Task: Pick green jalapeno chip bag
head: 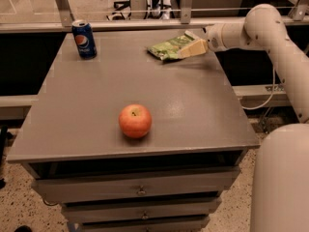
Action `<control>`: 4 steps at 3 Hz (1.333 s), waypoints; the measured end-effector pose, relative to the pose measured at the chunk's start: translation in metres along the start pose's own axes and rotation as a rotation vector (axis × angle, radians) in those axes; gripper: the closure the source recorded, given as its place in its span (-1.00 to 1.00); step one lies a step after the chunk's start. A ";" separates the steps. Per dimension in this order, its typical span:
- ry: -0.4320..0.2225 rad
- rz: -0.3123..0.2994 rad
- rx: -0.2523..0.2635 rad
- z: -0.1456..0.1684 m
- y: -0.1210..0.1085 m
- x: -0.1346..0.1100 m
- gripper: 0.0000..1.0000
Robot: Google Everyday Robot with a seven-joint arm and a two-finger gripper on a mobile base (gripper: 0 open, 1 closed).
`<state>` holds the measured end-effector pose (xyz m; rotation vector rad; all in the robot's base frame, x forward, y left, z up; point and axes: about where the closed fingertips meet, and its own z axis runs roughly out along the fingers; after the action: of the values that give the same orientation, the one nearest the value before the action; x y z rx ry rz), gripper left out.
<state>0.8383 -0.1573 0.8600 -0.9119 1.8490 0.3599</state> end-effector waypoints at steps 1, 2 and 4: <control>-0.002 0.041 -0.008 0.019 -0.004 0.007 -0.70; 0.007 0.067 -0.006 0.028 -0.007 0.015 -0.21; -0.013 0.009 0.050 0.011 -0.012 -0.005 0.72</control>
Offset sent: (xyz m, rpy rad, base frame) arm 0.0296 -0.0027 -0.0304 0.0499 0.0656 -0.0538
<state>0.8553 -0.1565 0.8610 -0.8652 1.8424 0.3235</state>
